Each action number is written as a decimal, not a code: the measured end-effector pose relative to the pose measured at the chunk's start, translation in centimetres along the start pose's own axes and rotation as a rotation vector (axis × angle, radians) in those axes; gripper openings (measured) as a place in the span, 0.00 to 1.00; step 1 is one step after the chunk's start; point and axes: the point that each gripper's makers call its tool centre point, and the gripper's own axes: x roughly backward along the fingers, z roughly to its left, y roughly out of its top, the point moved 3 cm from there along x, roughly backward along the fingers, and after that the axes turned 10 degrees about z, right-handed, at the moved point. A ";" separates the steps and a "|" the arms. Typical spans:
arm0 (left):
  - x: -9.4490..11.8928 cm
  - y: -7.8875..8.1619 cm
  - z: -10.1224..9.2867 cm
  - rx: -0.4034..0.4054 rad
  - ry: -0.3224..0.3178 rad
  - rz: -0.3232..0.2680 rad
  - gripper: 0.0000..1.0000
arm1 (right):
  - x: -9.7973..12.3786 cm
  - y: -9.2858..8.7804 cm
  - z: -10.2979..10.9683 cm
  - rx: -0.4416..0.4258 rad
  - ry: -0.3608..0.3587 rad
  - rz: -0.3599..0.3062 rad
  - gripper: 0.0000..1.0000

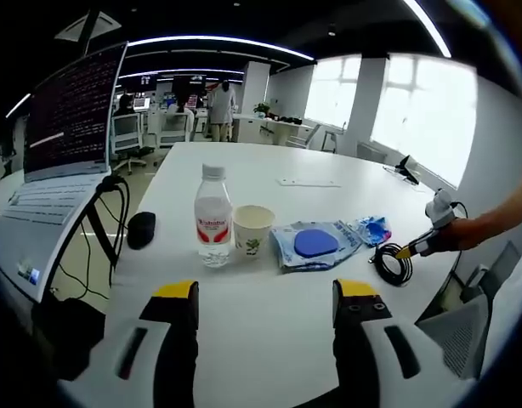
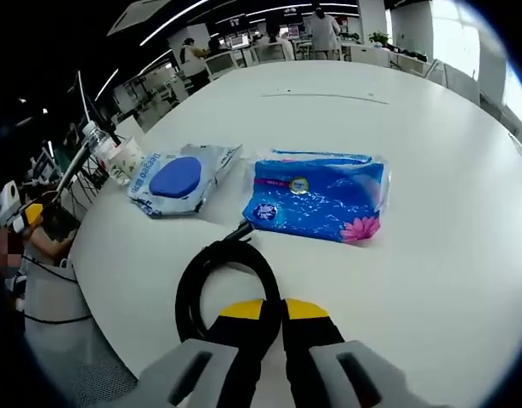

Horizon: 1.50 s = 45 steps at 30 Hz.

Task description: Arrange the tabletop items into an orderly group along one side of the table until the central work area is clear of visible clutter.

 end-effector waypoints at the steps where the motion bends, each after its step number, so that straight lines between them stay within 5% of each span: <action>1: 0.0 0.0 -0.1 -0.004 -0.001 0.001 0.64 | -0.1 0.1 0.1 0.002 0.001 0.000 0.04; 12: -0.4 0.2 -1.1 -0.026 -0.024 0.012 0.65 | 0.7 -0.1 1.0 0.048 0.010 -0.008 0.07; 17: -0.8 0.1 -1.1 -0.044 -0.037 0.021 0.65 | 1.6 0.2 -0.1 0.127 0.010 -0.038 0.22; 30: -1.8 1.8 -1.4 -0.101 -0.073 0.029 0.65 | 8.8 2.3 -1.8 0.240 0.071 -0.193 0.49; 37: -1.8 2.3 -1.3 -0.127 -0.091 0.041 0.66 | 11.7 2.0 -2.3 0.324 0.070 -0.200 0.68; 45: -1.6 2.6 -1.4 -0.145 -0.113 0.045 0.69 | 13.9 1.8 -1.9 0.345 0.083 -0.223 0.74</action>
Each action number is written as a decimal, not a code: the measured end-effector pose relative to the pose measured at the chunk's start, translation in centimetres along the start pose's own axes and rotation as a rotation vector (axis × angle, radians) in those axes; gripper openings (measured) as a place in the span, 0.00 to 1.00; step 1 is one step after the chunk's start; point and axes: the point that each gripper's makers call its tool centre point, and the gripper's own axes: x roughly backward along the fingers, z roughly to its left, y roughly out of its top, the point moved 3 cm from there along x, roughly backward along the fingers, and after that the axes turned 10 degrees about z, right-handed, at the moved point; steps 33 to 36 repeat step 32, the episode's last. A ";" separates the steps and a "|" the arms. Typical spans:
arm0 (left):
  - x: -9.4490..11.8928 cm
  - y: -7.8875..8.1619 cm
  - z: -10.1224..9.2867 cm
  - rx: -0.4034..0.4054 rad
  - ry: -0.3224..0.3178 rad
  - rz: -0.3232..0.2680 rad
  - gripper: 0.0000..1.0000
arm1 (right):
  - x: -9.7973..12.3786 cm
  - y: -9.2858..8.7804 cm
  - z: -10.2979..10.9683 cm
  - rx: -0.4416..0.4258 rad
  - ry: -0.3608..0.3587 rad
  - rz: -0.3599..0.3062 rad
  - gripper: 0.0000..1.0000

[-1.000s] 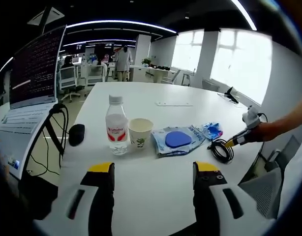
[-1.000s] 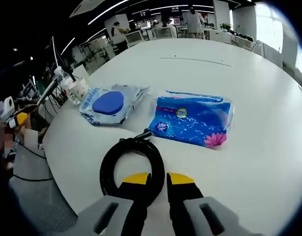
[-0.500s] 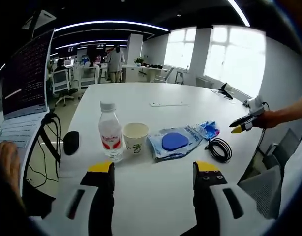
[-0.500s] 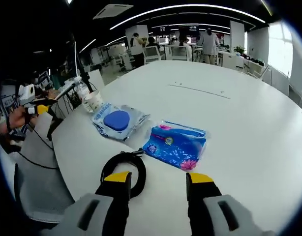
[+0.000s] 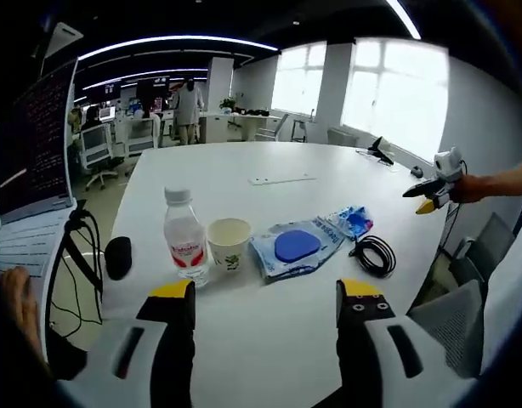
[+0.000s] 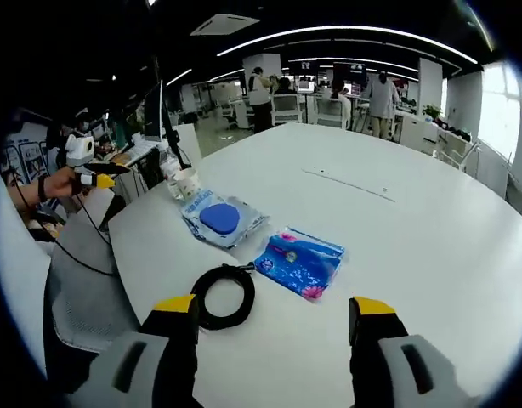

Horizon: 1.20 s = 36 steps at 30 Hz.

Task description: Arrange the tabletop items into an orderly group along one side of the table until the central work area is clear of visible clutter.

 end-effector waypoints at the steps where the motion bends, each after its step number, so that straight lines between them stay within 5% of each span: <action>1: 0.1 0.0 0.0 -0.002 -0.002 0.001 0.69 | 0.1 -0.1 0.2 0.002 0.011 0.002 0.74; 16: -0.1 -0.8 -0.2 0.013 -0.018 0.006 0.73 | -1.2 -1.1 3.4 0.050 0.074 0.067 0.79; 36: 0.2 -1.3 0.0 0.017 -0.020 0.014 0.74 | -2.1 -1.6 3.1 0.089 0.098 0.103 0.79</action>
